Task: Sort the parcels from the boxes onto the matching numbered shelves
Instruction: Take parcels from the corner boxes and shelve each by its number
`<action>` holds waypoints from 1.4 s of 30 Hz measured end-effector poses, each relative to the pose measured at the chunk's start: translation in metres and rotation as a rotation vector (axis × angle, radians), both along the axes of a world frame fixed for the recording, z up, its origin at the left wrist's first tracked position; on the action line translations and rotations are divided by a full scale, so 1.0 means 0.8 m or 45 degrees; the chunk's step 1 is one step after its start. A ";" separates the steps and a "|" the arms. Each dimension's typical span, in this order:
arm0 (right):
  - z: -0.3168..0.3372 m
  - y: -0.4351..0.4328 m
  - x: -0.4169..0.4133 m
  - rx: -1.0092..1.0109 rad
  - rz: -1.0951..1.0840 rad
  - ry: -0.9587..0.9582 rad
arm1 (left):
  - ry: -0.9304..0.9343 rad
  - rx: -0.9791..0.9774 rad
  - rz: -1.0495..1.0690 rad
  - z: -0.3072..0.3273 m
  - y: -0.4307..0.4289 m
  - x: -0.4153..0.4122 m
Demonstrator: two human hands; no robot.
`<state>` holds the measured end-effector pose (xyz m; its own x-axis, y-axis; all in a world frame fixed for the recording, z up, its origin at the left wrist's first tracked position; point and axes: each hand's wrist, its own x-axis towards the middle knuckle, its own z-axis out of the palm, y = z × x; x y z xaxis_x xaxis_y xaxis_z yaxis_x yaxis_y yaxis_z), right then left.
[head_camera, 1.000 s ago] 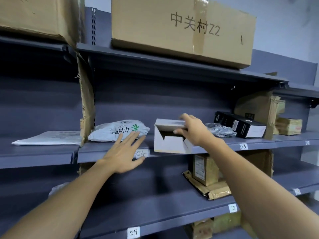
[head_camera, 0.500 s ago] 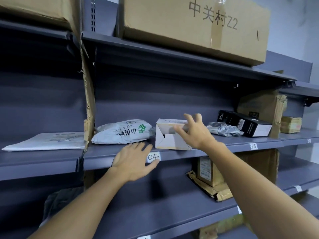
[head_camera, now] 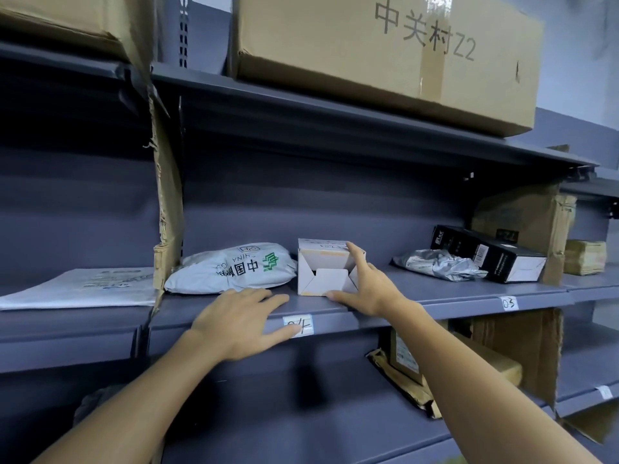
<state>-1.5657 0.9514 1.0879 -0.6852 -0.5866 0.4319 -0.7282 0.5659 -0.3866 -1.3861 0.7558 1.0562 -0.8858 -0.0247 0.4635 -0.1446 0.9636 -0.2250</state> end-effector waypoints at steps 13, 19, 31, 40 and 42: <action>-0.002 -0.064 -0.079 0.038 0.106 -0.013 | 0.018 0.051 0.045 0.001 0.010 0.004; -0.003 -0.080 -0.095 0.073 0.068 0.029 | 0.038 0.038 0.114 -0.004 0.007 0.004; 0.002 -0.086 -0.079 0.153 -0.321 0.357 | -0.040 0.040 0.097 0.005 0.022 0.011; 0.000 -0.088 -0.083 0.246 -0.134 0.413 | -0.058 -0.012 0.100 0.003 0.015 0.007; 0.002 -0.085 -0.076 0.248 -0.157 0.416 | -0.059 -0.006 0.089 0.002 0.013 0.005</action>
<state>-1.6266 0.8836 1.0896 -0.6007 -0.6008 0.5275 -0.7170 0.6967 -0.0230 -1.3820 0.7663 1.0580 -0.9024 -0.0850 0.4225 -0.2008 0.9504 -0.2377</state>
